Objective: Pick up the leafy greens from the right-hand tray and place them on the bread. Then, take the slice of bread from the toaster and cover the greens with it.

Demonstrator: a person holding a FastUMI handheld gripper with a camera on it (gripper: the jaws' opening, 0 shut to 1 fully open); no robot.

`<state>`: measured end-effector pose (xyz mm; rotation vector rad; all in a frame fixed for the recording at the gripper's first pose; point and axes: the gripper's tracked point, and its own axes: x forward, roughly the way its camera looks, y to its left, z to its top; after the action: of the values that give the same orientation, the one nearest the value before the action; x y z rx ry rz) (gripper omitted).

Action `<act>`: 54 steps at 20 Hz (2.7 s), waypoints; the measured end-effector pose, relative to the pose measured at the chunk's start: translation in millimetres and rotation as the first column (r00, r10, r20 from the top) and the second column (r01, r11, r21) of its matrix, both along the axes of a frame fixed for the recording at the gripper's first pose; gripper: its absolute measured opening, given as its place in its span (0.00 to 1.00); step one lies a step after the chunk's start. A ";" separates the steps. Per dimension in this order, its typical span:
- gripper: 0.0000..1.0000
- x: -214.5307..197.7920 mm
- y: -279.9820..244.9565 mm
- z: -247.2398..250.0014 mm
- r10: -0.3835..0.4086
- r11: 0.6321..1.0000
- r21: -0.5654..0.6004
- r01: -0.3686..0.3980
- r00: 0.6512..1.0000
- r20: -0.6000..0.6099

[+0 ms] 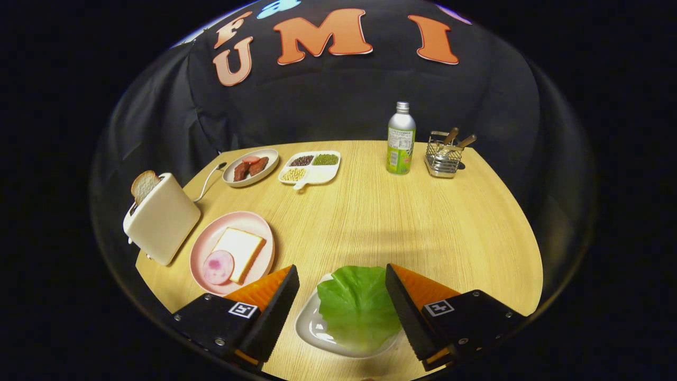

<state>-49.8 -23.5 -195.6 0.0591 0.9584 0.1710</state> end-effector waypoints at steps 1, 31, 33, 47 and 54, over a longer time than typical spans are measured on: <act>0.98 -4.9 1.1 -5.5 0.024 1.000 -0.008 -0.025 0.999 -0.030; 0.06 -25.4 -20.8 -73.3 -0.013 0.999 -0.043 0.000 0.954 -0.300; 0.05 -18.9 -18.4 -60.9 -0.023 1.000 -0.018 0.018 0.964 -0.266; 0.05 6.6 82.5 45.2 0.223 0.974 0.042 -0.223 0.975 -0.004; 0.04 11.8 137.2 56.3 0.320 0.945 0.072 -0.320 0.947 0.014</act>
<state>-38.0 113.7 -139.3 -0.0305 0.9552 0.5072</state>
